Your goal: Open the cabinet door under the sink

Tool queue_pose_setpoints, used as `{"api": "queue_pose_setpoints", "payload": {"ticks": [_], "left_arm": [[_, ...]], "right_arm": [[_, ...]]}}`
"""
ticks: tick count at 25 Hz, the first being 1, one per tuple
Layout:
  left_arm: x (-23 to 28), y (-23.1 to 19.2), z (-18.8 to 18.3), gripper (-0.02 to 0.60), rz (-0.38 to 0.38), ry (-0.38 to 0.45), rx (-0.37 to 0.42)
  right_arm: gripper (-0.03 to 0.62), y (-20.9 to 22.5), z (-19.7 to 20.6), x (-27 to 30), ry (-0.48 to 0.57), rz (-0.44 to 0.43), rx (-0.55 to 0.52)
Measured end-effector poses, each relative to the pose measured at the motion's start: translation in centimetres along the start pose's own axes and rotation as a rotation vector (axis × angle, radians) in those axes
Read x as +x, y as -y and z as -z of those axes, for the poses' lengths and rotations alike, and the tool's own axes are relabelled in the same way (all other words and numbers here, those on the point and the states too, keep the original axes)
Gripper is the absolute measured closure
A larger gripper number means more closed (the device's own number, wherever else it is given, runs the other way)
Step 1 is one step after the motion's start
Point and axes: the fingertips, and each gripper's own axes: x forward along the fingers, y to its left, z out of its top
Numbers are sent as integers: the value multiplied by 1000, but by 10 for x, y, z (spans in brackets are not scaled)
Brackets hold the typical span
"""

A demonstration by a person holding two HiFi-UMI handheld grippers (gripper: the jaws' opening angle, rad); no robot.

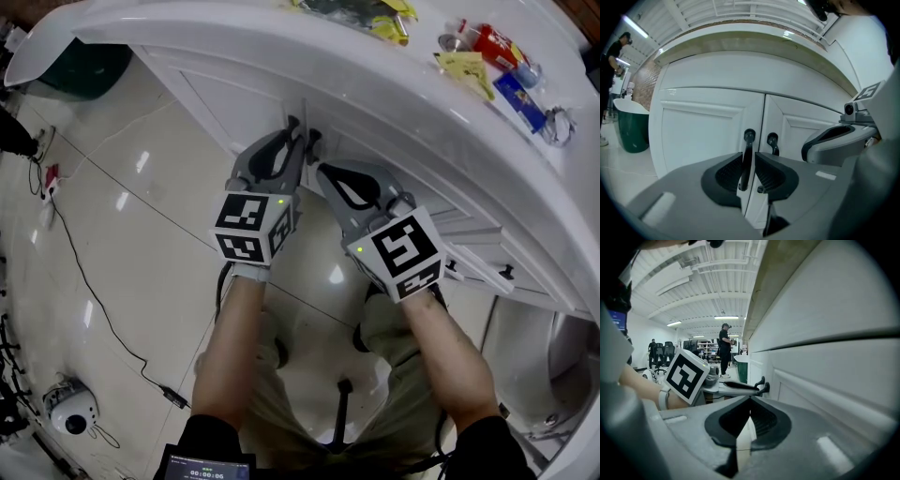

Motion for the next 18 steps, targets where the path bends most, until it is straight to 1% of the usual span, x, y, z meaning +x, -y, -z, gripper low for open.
{"api": "queue_pose_setpoints", "payload": {"ticks": [4,5,11,18], "left_arm": [[2,-2,-1,496,-20,6,8],[3,-3,-1,505,-24,7,9],[4,-3,-1,506,-20,3,-5],[-2,-3,1,514,-9,-23,41]], "right_arm": [[602,3,-1,-4,6,-5,-2],[603,3,-1,-5,6,-7,-5],[603,5,2,-8,0,-12,-15],[602,6,-6,-10,13,-3,-28]]}}
